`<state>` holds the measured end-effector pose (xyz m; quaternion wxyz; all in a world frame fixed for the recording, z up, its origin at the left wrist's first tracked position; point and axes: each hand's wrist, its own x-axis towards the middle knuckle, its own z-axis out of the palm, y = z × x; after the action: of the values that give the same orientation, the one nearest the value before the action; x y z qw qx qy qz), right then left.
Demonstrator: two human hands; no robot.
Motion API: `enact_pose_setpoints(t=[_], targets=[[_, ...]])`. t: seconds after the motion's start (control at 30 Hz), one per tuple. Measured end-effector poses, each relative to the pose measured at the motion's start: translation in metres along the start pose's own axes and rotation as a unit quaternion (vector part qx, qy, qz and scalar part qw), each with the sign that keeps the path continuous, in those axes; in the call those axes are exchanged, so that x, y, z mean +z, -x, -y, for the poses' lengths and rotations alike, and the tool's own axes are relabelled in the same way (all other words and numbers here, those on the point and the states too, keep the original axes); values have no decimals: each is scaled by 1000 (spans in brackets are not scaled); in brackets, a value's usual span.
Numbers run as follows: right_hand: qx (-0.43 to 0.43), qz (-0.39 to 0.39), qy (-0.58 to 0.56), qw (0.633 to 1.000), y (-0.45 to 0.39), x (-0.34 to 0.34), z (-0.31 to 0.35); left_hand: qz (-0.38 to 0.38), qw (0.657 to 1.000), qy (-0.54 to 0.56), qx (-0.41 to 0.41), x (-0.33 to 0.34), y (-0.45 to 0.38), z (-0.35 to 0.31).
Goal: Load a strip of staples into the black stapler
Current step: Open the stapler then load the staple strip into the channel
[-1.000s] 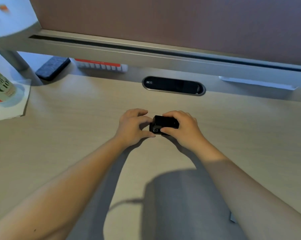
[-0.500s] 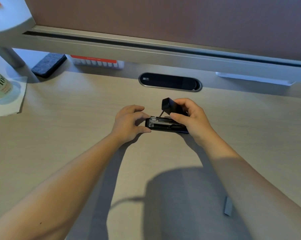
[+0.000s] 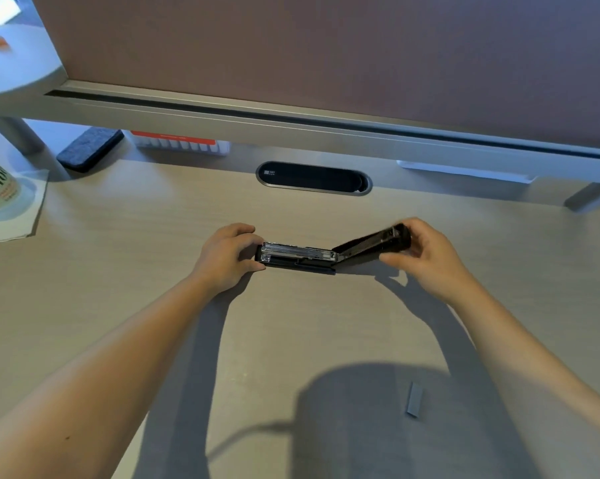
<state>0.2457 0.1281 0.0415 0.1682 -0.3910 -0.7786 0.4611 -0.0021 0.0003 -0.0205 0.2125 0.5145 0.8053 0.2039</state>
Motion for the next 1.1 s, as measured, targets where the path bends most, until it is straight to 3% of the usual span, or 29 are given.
enact_pose_setpoints(t=[0.17,0.37,0.57,0.8,0.97,1.1], targets=[[46,26,159,986,10,-4,-17,-1,1000,-16,-4,0,14,-4],[36,-18,218,975,13,-3,-26,-25,1000,-1,2,13,29,-10],[46,-73,174,981,39,-2,-42,-50,998,-6,25,36,49,-21],[45,-207,76,974,103,13,-65,-73,996,-6,49,47,59,-26],[26,-147,151,977,155,39,-79,-96,993,-16,59,56,80,-33],[-7,-133,258,957,175,57,-80,-102,993,-6,52,62,96,-34]])
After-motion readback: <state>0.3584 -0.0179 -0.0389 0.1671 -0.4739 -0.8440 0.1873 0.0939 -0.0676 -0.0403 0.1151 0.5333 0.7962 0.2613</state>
